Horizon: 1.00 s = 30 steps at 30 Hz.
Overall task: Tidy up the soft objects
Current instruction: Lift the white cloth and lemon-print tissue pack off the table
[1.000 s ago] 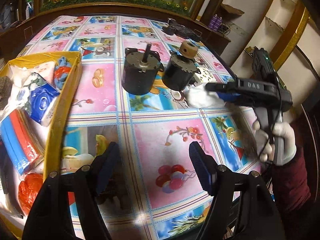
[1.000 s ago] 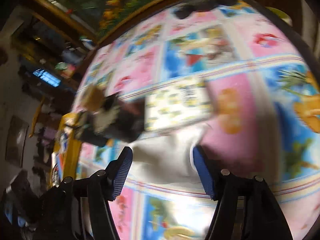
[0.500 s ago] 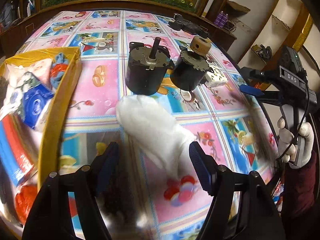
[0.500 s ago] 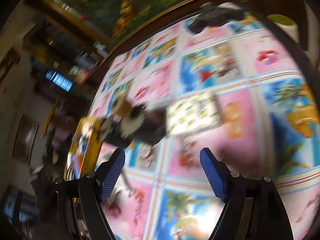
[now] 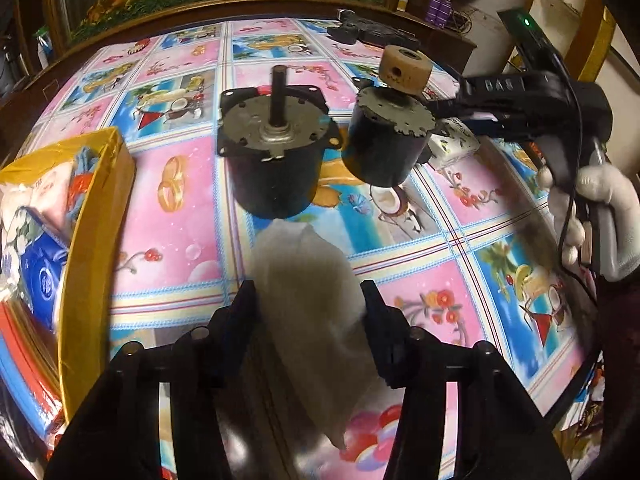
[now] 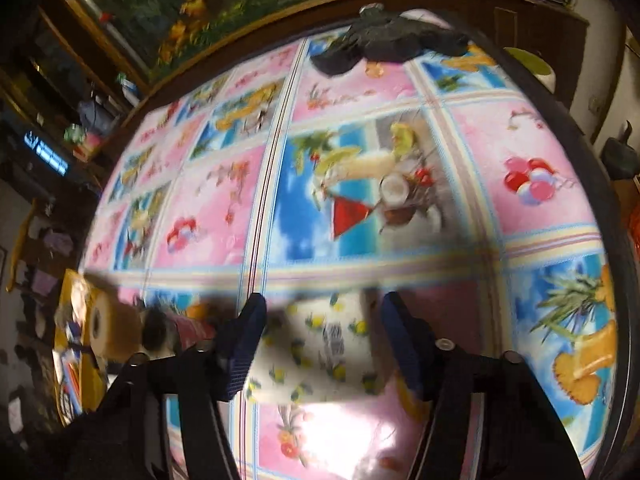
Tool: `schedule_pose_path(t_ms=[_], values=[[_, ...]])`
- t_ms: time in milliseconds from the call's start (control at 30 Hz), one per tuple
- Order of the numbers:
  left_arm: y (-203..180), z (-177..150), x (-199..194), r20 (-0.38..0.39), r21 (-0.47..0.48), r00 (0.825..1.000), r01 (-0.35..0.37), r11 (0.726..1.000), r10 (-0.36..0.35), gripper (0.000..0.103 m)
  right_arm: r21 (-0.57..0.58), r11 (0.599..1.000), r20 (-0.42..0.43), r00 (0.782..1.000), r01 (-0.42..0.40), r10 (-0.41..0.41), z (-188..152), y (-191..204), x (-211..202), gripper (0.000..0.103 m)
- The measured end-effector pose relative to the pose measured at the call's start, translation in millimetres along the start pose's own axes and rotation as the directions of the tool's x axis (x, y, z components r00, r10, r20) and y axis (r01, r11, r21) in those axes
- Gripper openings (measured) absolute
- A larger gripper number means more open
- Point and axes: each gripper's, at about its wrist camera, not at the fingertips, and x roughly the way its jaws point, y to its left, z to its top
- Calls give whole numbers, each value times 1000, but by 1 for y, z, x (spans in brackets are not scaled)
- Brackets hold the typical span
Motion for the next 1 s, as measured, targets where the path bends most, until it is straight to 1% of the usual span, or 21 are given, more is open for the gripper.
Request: schedule_pose_path(t_ms=[133,233,333,367,400,433,467,500,533,600,667,700,767,833,900,967,1000], values=[[7,-4,-3,-1,-17,1000,7,1000,-7,50,-49,999,-48,999,-20,18,-19,5,-13,57],[5,-7,-5,0,-6,1000,16,1000,-16,50,-65,997,-93,995,-41,34,-42,3,-28,58],[1,-10,-7,1,6,1000,16,1000,-16,50,-90,994,-139,989,-55,42,-58,1,-34,66],[1,-10,-8,-1,1,1000,22,1000,-22,50,-96,993,-138,989,-64,50,-63,0,-40,66],[1,-11,-10,-3,-7,999,32,999,-32,50,-115,991,-116,992,-70,57,-66,1,-47,66],[2,-11,-10,-5,-15,999,37,999,-37,52,-151,987,-81,996,-60,48,-68,3,-57,69],[2,-12,-11,-8,-21,999,36,999,-36,55,-189,981,-45,999,-38,30,-68,4,-67,77],[2,-13,-11,-9,-28,1000,28,999,-29,56,-225,974,-12,1000,-20,18,-68,5,-74,83],[2,-14,-11,-9,-32,1000,22,999,-23,56,-268,963,26,1000,-7,14,-66,8,-82,92],[1,-14,-10,-8,-42,1000,6,999,-7,57,-320,947,57,998,-6,26,-68,14,-91,93],[-1,-13,-8,-8,-47,1000,-7,999,7,67,-369,929,41,999,-17,35,-65,20,-88,93],[-4,-13,-6,-9,-39,1000,-22,999,21,69,-395,919,23,999,-19,31,-66,23,-82,93],[-9,-14,-2,-12,-9,999,-49,999,49,75,-457,890,-7,1000,-5,1,-71,32,-68,93],[-16,-15,0,-9,28,997,-75,997,75,77,-511,860,-36,999,6,-28,-78,42,-50,93],[-18,-16,1,-1,46,996,-86,995,86,77,-545,839,-68,997,3,-47,-83,51,-33,93],[-14,-16,-1,10,37,997,-71,997,70,77,-557,831,-107,993,-11,-58,-87,56,-19,93],[-11,-16,-2,15,34,998,-62,998,61,76,-551,834,-131,990,-26,-55,-88,59,-11,93]])
